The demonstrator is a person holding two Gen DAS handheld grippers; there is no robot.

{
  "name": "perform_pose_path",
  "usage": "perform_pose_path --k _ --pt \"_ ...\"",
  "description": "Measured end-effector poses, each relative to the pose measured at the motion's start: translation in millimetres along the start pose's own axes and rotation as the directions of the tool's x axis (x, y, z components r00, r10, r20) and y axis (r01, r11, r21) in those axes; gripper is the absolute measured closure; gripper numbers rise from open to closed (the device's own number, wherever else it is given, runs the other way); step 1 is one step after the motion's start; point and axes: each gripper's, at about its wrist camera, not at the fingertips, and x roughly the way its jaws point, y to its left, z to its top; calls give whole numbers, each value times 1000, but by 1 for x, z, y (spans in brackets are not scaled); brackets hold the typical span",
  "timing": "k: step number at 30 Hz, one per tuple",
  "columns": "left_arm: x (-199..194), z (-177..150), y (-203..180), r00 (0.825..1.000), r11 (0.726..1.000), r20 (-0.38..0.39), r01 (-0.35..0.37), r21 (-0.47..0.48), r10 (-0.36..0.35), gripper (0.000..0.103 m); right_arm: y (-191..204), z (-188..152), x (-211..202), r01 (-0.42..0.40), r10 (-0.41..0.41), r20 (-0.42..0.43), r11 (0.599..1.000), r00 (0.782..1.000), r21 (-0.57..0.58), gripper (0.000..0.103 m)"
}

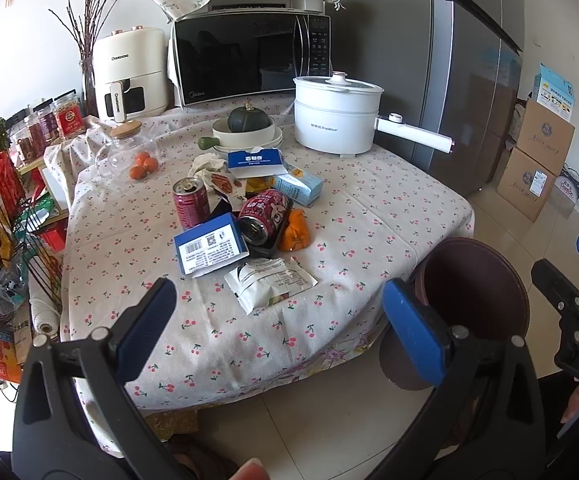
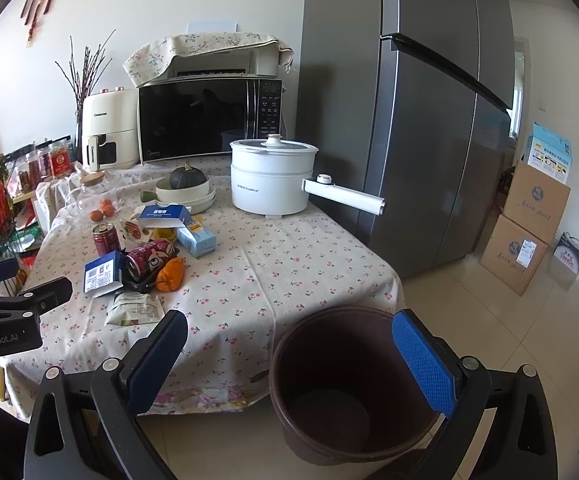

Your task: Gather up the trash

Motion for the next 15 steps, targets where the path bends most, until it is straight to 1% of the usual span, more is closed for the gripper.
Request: perform_pose_path --k 15 --pt "0 -1 1 1000 1000 0 1 -2 -1 0 -1 1 0 -1 1 -2 1000 1000 -2 0"
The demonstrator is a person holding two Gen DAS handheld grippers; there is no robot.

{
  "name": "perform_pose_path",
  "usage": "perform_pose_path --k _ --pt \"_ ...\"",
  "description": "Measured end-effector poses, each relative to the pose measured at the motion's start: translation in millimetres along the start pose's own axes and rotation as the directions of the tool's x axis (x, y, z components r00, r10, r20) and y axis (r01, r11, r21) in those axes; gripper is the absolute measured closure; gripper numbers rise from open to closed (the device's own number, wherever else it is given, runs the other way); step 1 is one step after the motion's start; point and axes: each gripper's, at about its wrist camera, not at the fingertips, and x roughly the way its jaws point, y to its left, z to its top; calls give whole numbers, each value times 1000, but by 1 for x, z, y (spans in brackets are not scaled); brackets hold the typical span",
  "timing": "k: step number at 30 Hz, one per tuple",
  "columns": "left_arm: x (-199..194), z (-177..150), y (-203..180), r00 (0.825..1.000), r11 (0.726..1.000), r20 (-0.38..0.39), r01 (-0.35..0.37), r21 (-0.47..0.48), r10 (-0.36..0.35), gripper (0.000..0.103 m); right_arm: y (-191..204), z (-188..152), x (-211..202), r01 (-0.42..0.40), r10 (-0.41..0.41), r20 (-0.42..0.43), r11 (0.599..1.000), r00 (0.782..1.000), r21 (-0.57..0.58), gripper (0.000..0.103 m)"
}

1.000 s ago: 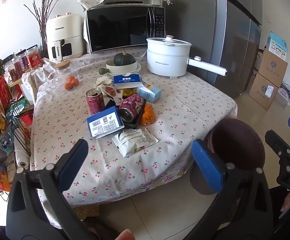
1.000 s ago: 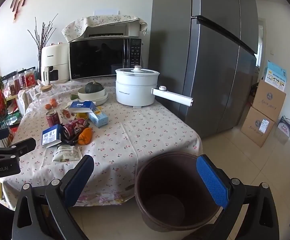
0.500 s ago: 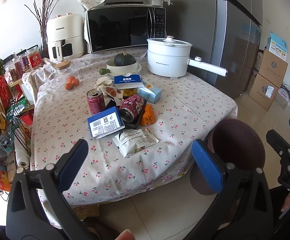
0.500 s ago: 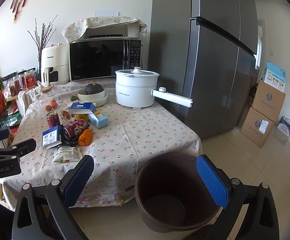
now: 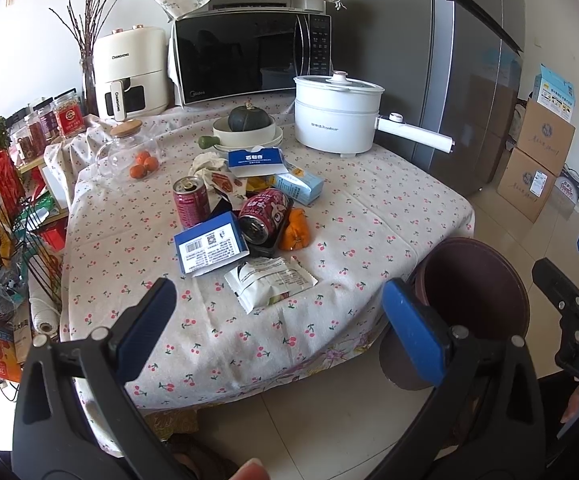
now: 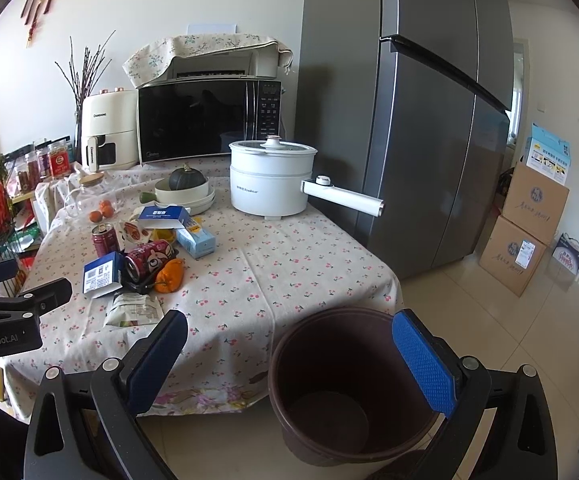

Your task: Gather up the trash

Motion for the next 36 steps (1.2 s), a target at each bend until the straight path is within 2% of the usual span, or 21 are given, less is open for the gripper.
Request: perform_pose_path --k 29,36 --pt "3 -1 -2 1000 1000 -6 -10 5 10 0 1 0 -2 18 -18 18 1000 1000 9 0" --pt "6 1 1 999 1000 -32 -2 -2 2 0 -2 1 -2 17 -17 15 1000 1000 16 0"
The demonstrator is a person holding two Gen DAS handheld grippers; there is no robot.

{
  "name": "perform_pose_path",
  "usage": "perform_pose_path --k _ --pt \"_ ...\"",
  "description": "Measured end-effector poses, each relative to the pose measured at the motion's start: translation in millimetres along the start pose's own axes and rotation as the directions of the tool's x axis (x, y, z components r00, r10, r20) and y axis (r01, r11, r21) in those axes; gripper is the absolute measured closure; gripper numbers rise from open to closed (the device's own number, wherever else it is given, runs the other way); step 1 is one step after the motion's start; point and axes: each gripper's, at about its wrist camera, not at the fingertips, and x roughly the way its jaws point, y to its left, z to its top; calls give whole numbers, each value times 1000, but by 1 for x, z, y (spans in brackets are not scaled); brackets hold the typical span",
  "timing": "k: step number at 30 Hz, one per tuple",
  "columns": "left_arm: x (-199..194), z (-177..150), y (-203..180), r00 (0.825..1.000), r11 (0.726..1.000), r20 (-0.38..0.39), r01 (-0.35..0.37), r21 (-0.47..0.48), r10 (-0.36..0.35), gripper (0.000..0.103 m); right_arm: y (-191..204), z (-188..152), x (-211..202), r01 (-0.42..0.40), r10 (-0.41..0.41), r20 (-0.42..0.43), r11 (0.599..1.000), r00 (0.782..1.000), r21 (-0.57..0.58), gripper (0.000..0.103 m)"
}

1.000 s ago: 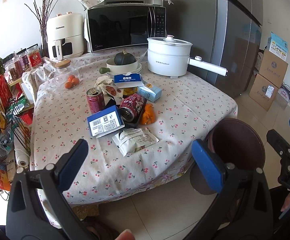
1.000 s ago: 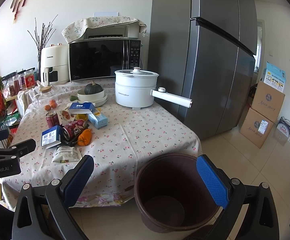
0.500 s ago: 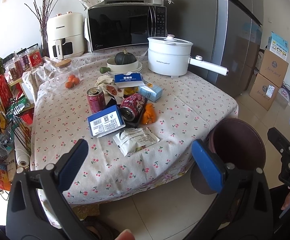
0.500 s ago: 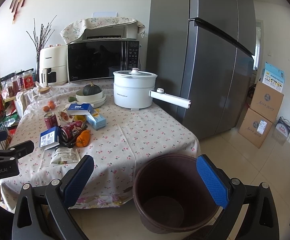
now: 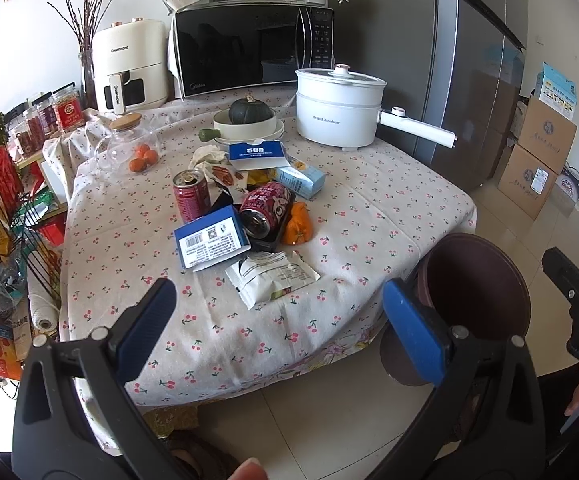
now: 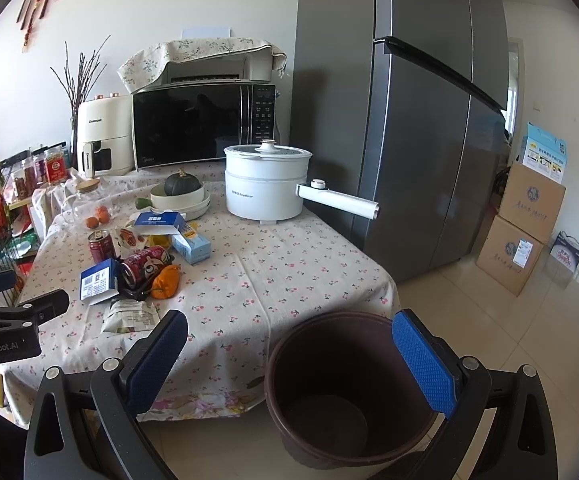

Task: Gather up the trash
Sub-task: 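Grasp the blue biscuit box with the left gripper while the right gripper grasps the red milk can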

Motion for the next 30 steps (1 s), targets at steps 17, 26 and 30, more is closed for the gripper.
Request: perform_pose_path --k 17,26,30 --pt "37 36 36 976 993 -180 114 -35 -119 0 -13 41 37 -138 148 -180 988 973 63 0" --pt "113 50 85 911 984 -383 102 -148 -152 0 6 67 122 -254 250 -399 966 882 43 0" --pt "148 46 96 897 980 -418 72 -186 -145 0 14 60 158 -268 261 -456 962 851 50 0"
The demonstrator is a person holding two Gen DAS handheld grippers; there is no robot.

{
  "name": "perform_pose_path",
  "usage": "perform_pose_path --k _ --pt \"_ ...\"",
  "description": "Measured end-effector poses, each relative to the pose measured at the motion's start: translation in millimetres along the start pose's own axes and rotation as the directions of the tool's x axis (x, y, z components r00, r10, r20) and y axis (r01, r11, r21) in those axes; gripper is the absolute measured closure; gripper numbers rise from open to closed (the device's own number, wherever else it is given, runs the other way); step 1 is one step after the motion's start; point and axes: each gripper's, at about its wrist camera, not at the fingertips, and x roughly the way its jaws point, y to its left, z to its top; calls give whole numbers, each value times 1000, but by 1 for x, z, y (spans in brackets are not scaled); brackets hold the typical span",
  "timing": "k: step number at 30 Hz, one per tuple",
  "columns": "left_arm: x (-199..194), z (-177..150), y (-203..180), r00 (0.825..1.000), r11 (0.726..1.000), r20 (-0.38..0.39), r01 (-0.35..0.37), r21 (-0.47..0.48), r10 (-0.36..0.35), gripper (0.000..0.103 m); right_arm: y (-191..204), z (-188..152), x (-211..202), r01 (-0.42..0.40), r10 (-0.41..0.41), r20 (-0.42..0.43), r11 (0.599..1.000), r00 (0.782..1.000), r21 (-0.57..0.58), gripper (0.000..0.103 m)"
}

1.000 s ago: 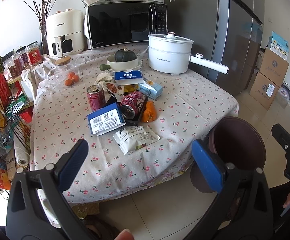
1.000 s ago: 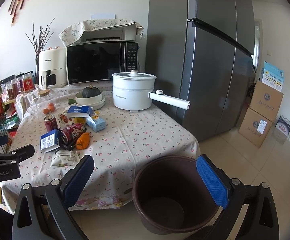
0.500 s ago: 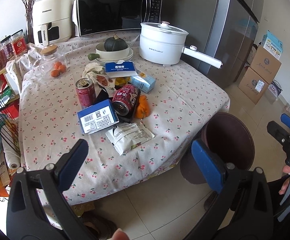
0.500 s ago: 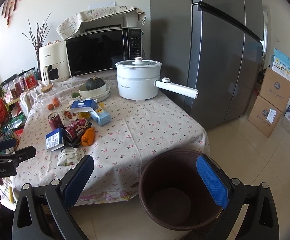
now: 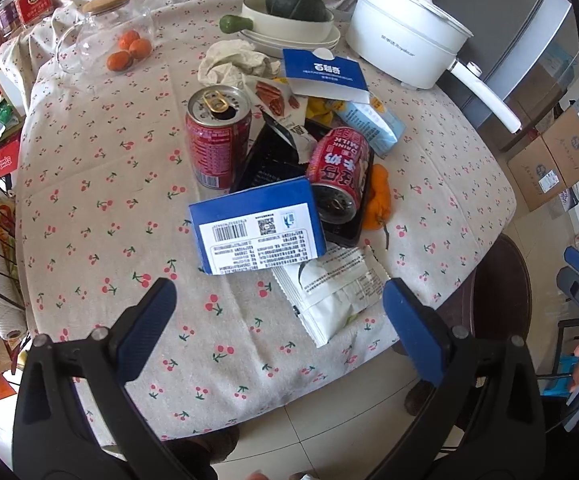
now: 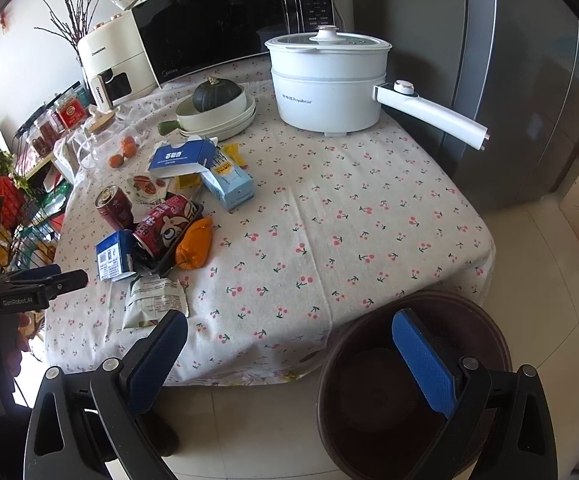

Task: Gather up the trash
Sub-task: 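Grasp the blue biscuit box with the left gripper while the right gripper grasps the red milk can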

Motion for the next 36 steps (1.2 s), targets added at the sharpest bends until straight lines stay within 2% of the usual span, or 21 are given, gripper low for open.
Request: perform_pose_path --k 4,7,12,16,18,22,26,31,34,36 --pt "32 16 11 999 999 -41 17 -50 -19 1 -2 5 28 -44 45 -87 999 995 10 0" --pt "48 25 15 996 995 -70 43 -91 -50 1 -2 13 36 -47 48 -96 999 994 12 0" --pt "64 31 21 992 990 -110 38 -133 -53 1 -3 21 47 -27 27 -112 1000 993 2 0" --pt "70 31 23 992 989 -113 39 -143 -56 1 1 22 55 -30 31 -130 1000 991 7 0" --pt "69 30 25 991 987 -107 60 -150 -77 7 5 22 58 -25 25 -135 1000 991 -1 0" --pt "61 28 28 992 987 -86 81 -141 -94 7 15 21 64 -24 22 -147 1000 989 -15 0" --pt "45 25 26 997 996 -64 31 -87 -37 8 28 23 72 -33 29 -159 999 987 -24 0" --pt "18 17 23 999 998 13 -44 40 43 8 54 32 84 -47 38 -161 997 986 -54 0" --pt "9 13 29 997 996 32 -68 64 66 8 79 44 94 -84 66 -168 991 984 -104 0" --pt "5 11 37 995 993 42 -92 71 89 8 99 54 100 -133 100 -180 973 979 -187 0"
